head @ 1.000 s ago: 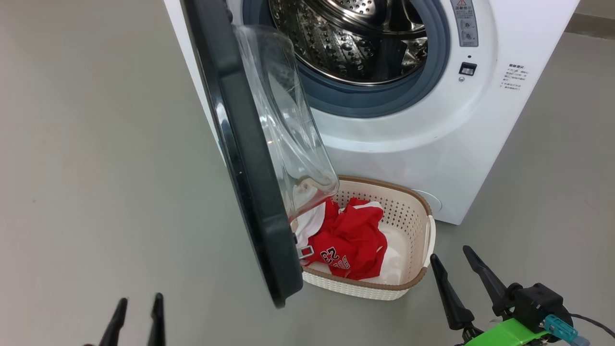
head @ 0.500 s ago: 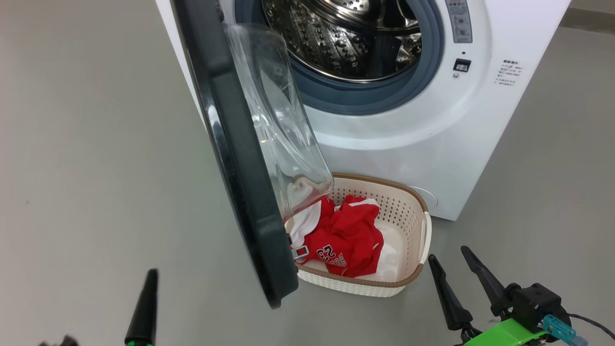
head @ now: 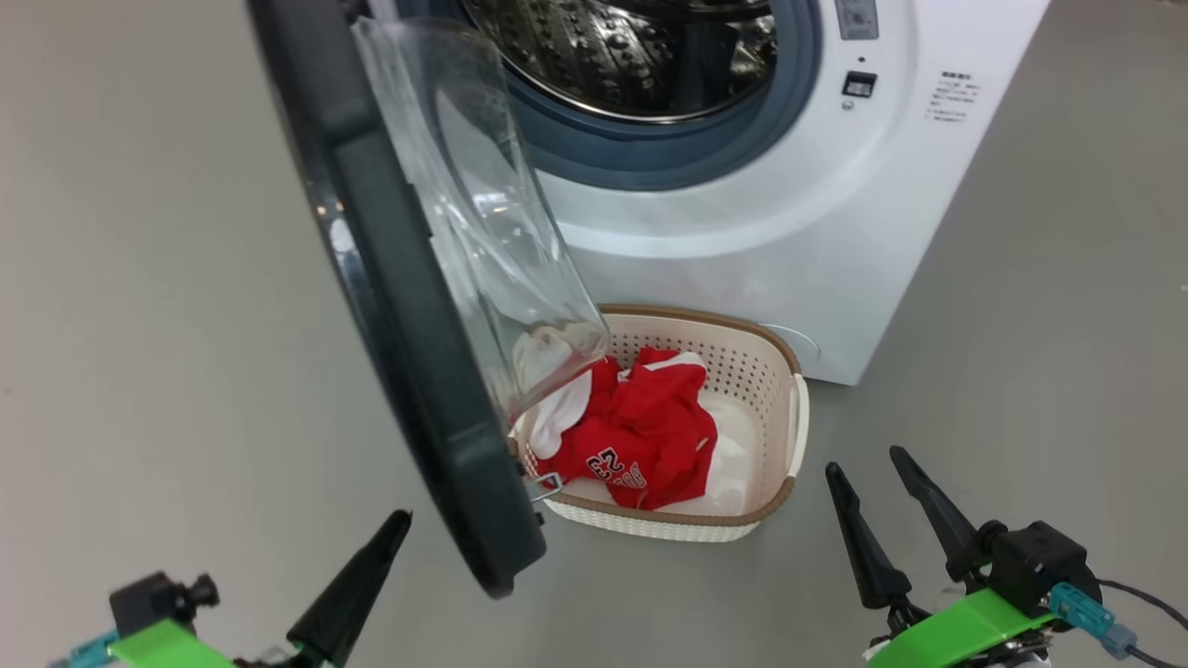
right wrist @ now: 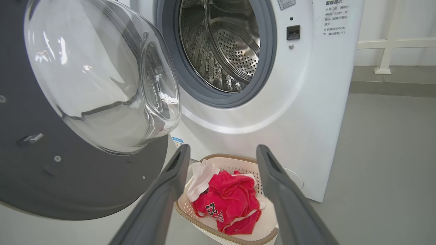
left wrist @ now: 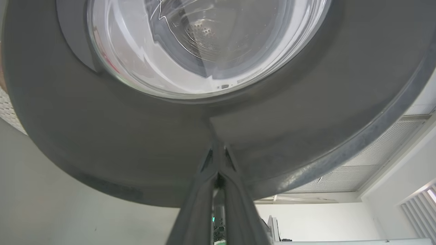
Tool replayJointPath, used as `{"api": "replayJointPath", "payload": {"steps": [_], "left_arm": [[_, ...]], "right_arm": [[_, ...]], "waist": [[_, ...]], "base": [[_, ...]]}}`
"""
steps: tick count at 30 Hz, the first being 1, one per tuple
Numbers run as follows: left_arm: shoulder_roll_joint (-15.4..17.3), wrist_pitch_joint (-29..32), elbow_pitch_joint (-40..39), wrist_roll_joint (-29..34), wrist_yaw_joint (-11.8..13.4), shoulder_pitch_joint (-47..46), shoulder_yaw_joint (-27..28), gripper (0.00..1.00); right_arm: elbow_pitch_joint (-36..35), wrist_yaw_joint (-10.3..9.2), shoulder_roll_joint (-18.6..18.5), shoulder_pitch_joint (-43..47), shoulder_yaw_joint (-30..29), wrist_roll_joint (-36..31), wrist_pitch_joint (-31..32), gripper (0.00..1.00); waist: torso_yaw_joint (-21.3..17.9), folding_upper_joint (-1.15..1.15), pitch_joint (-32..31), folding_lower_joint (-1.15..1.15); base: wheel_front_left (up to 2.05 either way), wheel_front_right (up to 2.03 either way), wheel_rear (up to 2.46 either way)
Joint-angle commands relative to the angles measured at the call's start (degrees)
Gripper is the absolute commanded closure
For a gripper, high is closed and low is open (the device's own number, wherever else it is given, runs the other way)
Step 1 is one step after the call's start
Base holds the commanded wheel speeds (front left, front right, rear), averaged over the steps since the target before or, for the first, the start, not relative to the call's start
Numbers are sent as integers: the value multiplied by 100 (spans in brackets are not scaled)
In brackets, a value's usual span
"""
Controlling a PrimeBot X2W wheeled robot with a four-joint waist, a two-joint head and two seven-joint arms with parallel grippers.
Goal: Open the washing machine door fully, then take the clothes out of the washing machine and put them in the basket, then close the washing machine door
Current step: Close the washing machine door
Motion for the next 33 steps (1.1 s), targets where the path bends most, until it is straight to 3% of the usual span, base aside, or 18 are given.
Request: {"api": "replayJointPath", "payload": {"steps": [1,17,26,33], "left_arm": [[16,73,-205,118,-31,-307,261,100],[-329,296,-452,610,-31,-1124,59,100],[-317,-51,-368,899,-31,-1904,-193,100],[-123,-789,-62,1185,-31,-2728,-348,100]], "right_arm": [[-146,43,6,-205,124,-17,-37,0],[-246,43,114,-584,-6,-48,-37,0],[-303,43,179,-787,-67,-28,-37,0],[-355,43,197,-944,-40,134,-37,0]], "waist": [[-134,0,107,0],[-1040,0,715,0],[-1600,0,1078,0],[-2090,0,1371,0]], "base": [[0,0,0],[0,0,0],[0,0,0],[0,0,0]]}}
